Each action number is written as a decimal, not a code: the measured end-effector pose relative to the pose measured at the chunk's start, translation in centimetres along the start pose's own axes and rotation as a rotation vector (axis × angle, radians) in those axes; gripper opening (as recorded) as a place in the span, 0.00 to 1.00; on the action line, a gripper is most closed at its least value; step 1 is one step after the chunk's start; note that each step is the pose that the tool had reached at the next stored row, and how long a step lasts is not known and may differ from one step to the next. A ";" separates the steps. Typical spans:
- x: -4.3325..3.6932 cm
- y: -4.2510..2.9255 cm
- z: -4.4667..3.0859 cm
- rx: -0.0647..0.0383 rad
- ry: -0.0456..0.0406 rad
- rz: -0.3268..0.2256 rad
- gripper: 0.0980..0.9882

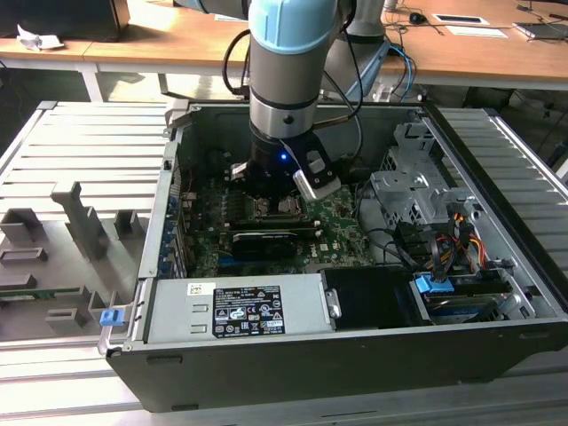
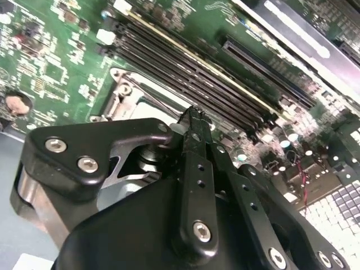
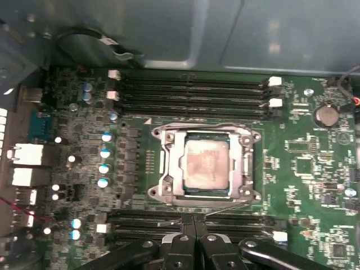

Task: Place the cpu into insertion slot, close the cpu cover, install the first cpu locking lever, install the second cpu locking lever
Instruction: 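Install the second cpu locking lever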

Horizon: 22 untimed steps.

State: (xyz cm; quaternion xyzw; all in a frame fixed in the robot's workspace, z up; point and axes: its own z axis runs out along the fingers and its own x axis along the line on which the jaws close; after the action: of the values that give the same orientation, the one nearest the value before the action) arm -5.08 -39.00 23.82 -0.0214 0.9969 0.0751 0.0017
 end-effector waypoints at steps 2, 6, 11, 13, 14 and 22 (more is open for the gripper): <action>0.31 -0.03 0.23 -0.004 -0.0004 0.000 0.01; 0.70 -0.19 1.16 -0.007 -0.0003 0.000 0.01; 1.17 -0.95 1.17 -0.057 -0.0027 0.000 0.01; 1.19 -1.06 1.21 -0.083 -0.0029 -0.005 0.01; 1.22 -1.11 1.23 -0.093 -0.0021 -0.011 0.01; 1.23 -1.13 1.35 -0.095 -0.0012 -0.017 0.01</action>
State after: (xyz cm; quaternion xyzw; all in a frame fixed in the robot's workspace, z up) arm -6.26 -39.97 22.30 -0.0297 0.9920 0.1223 0.0019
